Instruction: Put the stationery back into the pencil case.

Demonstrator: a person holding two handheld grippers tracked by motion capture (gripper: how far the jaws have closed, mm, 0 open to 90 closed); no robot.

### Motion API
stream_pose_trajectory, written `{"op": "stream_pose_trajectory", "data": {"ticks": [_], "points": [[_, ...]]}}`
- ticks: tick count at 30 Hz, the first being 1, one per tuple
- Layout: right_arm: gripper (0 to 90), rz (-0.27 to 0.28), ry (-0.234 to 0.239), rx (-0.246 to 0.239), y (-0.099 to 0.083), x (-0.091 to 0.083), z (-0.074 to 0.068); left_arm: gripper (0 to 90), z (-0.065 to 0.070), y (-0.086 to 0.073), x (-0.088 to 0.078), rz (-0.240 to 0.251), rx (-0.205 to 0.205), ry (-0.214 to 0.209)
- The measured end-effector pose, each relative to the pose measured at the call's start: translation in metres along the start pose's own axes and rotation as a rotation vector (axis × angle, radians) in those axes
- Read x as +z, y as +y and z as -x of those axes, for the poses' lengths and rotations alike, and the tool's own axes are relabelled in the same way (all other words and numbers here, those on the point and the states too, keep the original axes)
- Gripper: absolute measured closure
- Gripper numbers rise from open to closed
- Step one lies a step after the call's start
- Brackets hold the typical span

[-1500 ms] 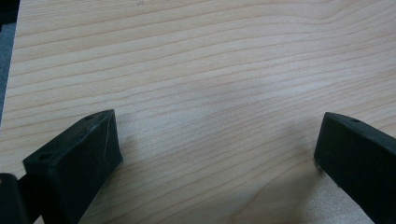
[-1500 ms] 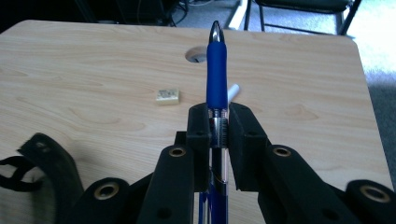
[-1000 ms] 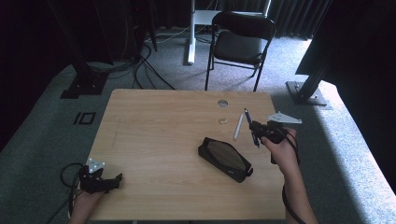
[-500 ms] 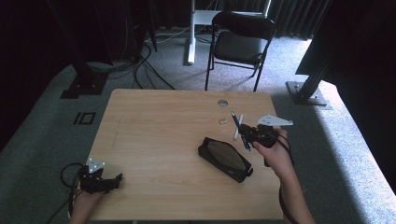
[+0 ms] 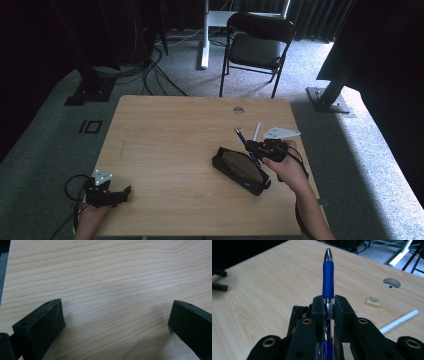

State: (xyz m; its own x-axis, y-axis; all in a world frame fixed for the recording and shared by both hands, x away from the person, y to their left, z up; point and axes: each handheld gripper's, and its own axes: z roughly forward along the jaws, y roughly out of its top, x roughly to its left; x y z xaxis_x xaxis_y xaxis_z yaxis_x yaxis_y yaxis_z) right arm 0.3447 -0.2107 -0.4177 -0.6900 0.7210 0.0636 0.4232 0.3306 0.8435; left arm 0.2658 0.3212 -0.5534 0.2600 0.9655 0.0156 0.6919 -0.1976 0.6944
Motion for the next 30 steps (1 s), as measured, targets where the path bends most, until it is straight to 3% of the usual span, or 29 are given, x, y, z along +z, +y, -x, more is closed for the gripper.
{"op": "stream_pose_trajectory", "data": {"ticks": [7, 13, 23, 30], "points": [[79.4, -0.080, 0.023, -0.047, 0.000, 0.010, -0.004, 0.6, 0.000, 0.000, 0.000, -0.001, 0.001, 0.000], [79.4, -0.129, 0.046, -0.050, -0.006, 0.020, -0.005, 0.5, 0.000, 0.000, 0.000, 0.000, 0.000, 0.000], [79.4, -0.195, 0.044, -0.059, -0.013, 0.033, -0.002, 0.6, 0.000, 0.000, 0.000, 0.000, -0.001, 0.000], [79.4, -0.258, 0.045, -0.091, -0.019, 0.042, -0.004, 0.6, 0.000, 0.000, 0.000, 0.000, -0.001, 0.000]]}}
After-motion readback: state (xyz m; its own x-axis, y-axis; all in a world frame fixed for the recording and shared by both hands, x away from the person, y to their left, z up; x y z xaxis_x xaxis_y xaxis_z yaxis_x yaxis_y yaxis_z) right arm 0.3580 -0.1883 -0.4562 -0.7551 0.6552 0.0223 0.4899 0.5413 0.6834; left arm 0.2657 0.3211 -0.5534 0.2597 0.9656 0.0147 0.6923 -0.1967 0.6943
